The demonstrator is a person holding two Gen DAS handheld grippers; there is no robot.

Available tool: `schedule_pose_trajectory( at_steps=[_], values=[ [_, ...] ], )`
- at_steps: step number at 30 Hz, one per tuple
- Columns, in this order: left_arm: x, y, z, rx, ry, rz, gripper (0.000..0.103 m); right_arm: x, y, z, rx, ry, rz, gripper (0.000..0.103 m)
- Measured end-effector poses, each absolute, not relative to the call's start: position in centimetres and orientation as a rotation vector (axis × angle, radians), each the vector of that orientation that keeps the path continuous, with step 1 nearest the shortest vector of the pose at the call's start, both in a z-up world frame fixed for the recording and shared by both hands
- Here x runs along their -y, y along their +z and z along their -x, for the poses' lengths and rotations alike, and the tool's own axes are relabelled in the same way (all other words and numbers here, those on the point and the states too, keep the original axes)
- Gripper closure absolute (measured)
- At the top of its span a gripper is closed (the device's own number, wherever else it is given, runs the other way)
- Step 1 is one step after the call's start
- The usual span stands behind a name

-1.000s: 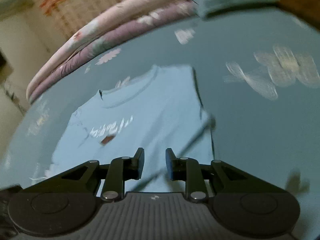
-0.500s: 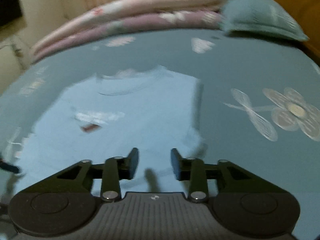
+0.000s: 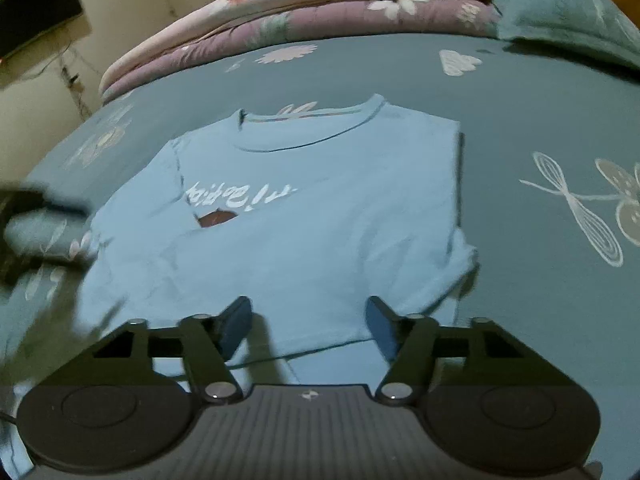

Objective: Fold clothes
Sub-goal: 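Raise the right gripper away from the folded shirt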

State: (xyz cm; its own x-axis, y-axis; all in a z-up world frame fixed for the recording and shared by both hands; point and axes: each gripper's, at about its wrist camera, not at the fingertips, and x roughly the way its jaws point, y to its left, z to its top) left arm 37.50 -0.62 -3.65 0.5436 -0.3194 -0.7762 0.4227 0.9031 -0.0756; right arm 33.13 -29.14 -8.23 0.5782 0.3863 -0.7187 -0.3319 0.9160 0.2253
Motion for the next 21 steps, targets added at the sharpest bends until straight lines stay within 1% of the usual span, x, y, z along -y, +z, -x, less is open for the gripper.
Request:
schedule_pose_trajectory(
  at_steps=[2,5,8,13,16,21],
  values=[
    [0.0,-5.0,-39.5,-0.925,-0.404,-0.095,0.004,28.4,-8.4,-32.7,-0.846,0.422,-0.021,0.024],
    [-1.9,-7.1,-40.4,-1.008,-0.318,-0.031,0.004,27.9,-8.5,-32.5,-0.839,0.423,0.001,0.02],
    [-2.5,-6.4,-39.2,-1.004,-0.315,-0.029,0.003,28.6,-8.6,-32.8,-0.835,0.441,-0.065,0.014],
    [-1.6,-3.9,-39.2,-0.943,-0.336,-0.083,0.003,29.5,-8.7,-33.2,-0.835,0.445,-0.177,0.01],
    [-1.0,-5.3,-40.1,-0.977,-0.319,-0.082,0.003,29.8,-8.7,-33.3,-0.833,0.436,-0.224,0.01],
    [-0.5,-7.3,-40.9,-1.017,-0.277,-0.079,0.003,29.6,-8.6,-33.3,-0.839,0.426,-0.222,0.01]
  ],
)
